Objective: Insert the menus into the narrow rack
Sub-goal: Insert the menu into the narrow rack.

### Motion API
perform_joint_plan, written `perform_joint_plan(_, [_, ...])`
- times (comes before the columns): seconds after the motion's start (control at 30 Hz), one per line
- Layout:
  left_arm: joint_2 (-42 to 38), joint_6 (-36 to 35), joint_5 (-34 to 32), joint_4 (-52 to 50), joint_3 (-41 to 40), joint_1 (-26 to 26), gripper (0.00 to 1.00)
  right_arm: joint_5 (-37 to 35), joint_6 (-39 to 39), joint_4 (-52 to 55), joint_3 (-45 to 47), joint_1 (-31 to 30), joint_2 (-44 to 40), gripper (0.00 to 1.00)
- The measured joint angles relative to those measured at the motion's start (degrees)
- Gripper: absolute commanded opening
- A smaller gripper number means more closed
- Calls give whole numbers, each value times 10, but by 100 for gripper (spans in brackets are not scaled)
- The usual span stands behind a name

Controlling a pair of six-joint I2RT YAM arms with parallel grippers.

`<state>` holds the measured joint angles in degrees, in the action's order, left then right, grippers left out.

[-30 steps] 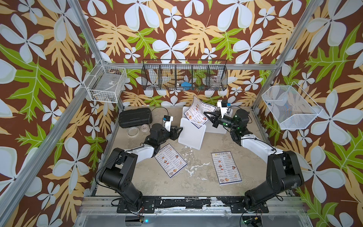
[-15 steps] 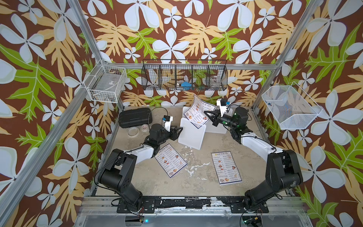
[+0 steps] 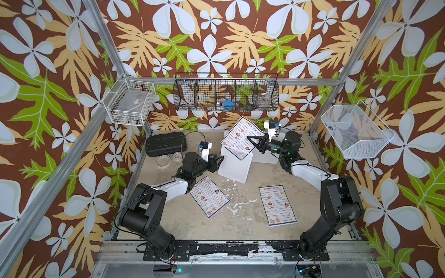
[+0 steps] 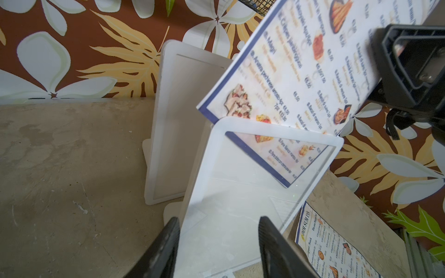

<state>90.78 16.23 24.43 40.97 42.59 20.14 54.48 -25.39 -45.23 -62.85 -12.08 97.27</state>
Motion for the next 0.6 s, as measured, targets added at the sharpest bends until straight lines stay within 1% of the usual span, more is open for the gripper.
perform_joint_plan(0.1, [-4,0,0,0,-3,0,55,2,8,16,-3,0,-11,9])
perform_joint_plan(0.33, [-26,-2,-3,0,-14,0,55,-18,71,105,-30,0,-31,0])
perform_joint_plan(0.6, [-78,-2,-15,-1,-35,0,55,-40,137,208,-70,0,-31,0])
